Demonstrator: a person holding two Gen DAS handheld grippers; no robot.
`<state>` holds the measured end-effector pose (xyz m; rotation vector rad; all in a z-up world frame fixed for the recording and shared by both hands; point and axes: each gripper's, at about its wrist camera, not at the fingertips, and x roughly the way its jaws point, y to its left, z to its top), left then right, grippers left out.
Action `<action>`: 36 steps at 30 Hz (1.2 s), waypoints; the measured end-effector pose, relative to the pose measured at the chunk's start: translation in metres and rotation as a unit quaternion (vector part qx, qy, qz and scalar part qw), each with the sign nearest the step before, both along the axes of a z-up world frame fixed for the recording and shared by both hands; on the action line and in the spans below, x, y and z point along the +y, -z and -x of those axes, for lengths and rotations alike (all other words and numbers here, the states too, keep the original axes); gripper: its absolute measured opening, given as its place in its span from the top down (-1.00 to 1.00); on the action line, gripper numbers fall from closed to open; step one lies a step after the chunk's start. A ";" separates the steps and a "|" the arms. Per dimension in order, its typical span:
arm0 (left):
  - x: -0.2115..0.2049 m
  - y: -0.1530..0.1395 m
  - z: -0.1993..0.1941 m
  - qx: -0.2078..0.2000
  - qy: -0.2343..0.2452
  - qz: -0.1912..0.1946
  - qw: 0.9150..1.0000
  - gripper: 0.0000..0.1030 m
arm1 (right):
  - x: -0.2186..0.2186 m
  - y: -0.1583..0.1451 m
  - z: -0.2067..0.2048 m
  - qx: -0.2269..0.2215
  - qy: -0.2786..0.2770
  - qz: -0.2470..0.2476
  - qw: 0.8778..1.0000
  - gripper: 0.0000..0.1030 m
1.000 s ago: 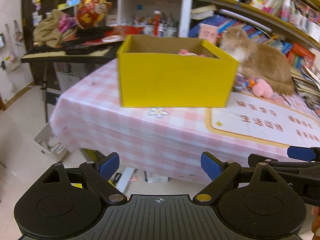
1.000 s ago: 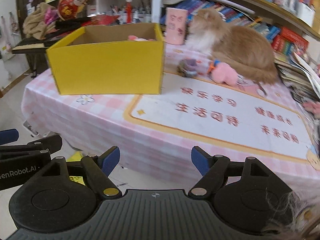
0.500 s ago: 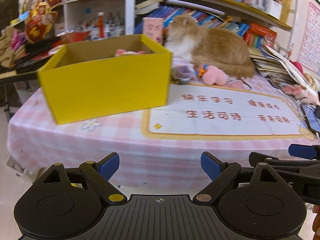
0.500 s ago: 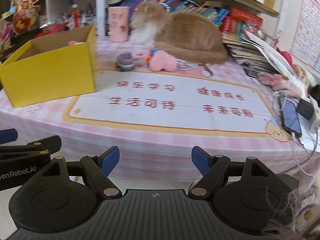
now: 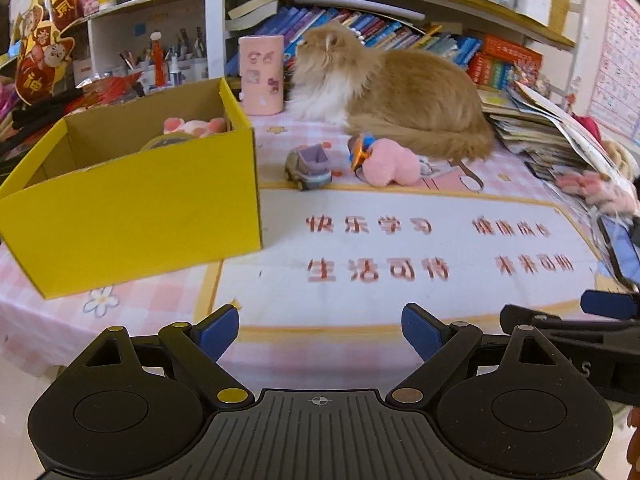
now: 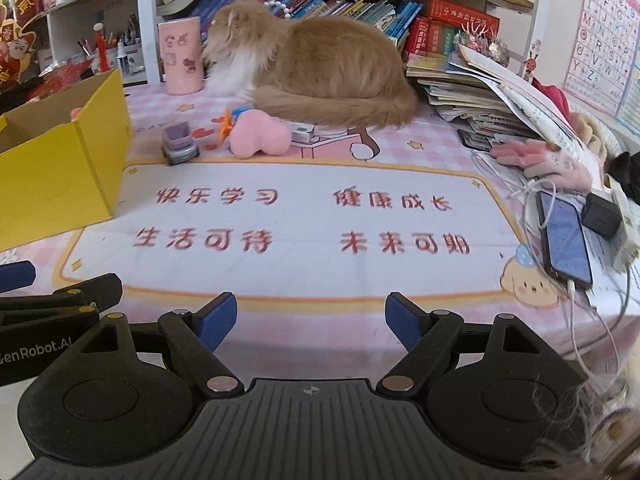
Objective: Organize objects
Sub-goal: 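Grasp the purple toy car with the left tool while the right tool grasps the pink plush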
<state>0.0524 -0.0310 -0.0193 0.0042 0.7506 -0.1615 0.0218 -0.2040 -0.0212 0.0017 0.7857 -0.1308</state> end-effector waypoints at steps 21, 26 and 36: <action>-0.079 -0.008 -0.153 -0.032 -0.121 -0.030 0.992 -0.14 | -0.074 -0.003 -0.114 -0.029 -0.085 -0.024 0.996 -0.55; -0.077 0.007 -0.191 -0.023 -0.158 -0.066 0.985 -0.17 | -0.077 -0.002 -0.129 -0.030 -0.112 -0.036 0.993 -0.55; -0.070 0.045 -0.240 0.040 -0.183 -0.082 0.979 -0.16 | -0.090 -0.001 -0.151 -0.024 -0.140 -0.053 0.989 -0.55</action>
